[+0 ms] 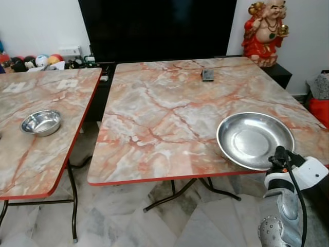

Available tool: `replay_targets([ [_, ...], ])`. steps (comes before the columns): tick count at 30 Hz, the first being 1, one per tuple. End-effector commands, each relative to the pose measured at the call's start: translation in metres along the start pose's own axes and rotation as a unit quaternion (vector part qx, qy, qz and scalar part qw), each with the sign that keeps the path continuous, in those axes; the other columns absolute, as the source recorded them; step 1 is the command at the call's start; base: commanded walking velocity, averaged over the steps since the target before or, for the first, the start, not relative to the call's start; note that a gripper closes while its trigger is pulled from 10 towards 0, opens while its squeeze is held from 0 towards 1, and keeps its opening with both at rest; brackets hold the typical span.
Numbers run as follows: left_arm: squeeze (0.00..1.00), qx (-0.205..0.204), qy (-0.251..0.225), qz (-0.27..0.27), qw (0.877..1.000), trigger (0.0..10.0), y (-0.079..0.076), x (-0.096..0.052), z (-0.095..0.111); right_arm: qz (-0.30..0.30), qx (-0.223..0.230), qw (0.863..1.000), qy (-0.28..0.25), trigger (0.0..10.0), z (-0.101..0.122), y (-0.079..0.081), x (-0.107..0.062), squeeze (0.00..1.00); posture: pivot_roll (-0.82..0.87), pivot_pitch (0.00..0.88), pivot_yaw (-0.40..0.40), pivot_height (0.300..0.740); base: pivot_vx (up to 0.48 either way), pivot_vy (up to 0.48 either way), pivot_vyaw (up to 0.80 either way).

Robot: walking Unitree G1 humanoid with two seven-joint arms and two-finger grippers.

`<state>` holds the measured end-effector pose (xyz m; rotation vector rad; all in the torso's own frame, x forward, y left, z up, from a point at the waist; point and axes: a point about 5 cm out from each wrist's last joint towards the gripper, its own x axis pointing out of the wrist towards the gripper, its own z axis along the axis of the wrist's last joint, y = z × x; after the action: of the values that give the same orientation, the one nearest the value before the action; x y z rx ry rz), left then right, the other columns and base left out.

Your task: Setting the table

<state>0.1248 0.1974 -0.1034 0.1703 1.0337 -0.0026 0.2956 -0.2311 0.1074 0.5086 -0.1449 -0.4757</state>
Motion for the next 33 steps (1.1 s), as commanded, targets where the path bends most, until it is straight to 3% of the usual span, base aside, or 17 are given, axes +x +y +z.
replay_targets([
  [1, 0.0, -0.003, 0.028, -0.019, 0.999, 10.0, -0.01, -0.002, -0.013, 0.006, 0.0, 1.0, -0.011, 10.0, 0.003, 0.006, 0.002, 0.0, -0.02, 0.0, 0.009, 0.74, 0.439, 0.0, 0.0],
  [10, 0.0, -0.005, 0.029, -0.017, 0.999, 10.0, -0.009, -0.003, -0.013, 0.002, 0.002, 1.0, -0.012, 10.0, 0.003, 0.006, 0.002, 0.0, -0.02, 0.0, 0.011, 0.74, 0.415, 0.0, 0.0],
  [19, 0.0, -0.001, 0.029, -0.017, 0.999, 10.0, -0.009, -0.003, -0.014, -0.054, -0.01, 0.998, -0.024, 10.0, 0.004, -0.007, -0.003, 0.0, -0.02, 0.0, 0.011, 0.74, 0.0, 0.0, 0.0],
  [33, 0.0, 0.006, 0.031, -0.016, 0.999, 10.0, -0.008, -0.003, -0.014, -0.132, -0.047, 0.99, -0.026, 10.0, 0.021, -0.046, -0.046, 0.0, -0.05, 0.0, 0.003, 0.74, 0.0, 0.0, 0.0],
])
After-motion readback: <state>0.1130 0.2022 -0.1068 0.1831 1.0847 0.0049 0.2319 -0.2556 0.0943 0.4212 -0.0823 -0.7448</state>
